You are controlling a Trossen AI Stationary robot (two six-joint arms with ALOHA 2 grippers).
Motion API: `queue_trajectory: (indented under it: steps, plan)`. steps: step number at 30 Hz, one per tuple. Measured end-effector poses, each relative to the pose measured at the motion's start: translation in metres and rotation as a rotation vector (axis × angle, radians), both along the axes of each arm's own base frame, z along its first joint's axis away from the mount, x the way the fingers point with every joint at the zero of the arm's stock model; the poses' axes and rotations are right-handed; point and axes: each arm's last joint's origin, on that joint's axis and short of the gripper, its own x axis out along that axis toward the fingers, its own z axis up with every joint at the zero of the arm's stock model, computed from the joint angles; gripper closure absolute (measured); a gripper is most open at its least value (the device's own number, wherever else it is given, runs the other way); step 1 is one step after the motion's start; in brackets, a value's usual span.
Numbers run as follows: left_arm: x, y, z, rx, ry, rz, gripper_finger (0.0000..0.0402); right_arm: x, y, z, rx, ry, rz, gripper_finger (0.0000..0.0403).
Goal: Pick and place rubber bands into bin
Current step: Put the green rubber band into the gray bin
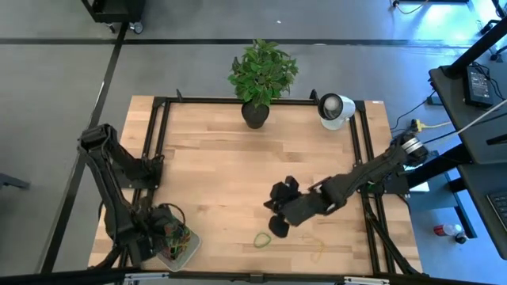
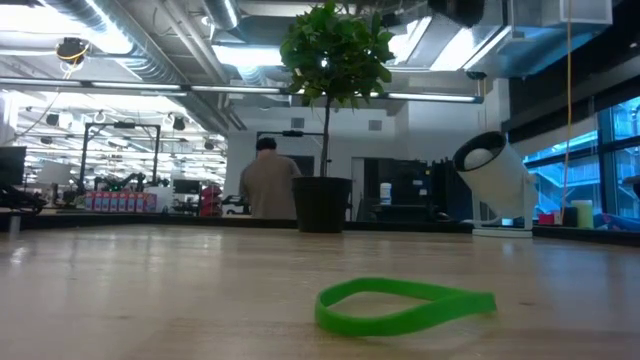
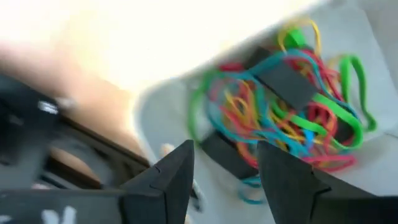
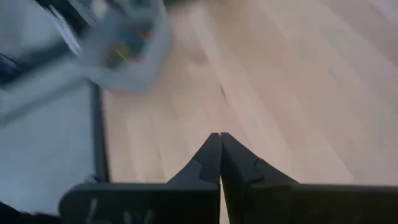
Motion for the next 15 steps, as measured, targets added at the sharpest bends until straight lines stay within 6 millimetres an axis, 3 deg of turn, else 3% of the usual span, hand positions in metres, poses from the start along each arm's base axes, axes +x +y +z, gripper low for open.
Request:
queue_trajectory:
  steps: [8,15]
  plan:
    - [0.003,0.051,0.039,0.134,-0.165,-0.023,0.0243,0.012,0.024,-0.003,-0.044,0.368,-0.082,0.0398]
    - [0.035,0.083,0.058,0.124,-0.321,-0.071,0.0255,0.006,0.041,-0.02,-0.044,0.485,-0.009,0.0398]
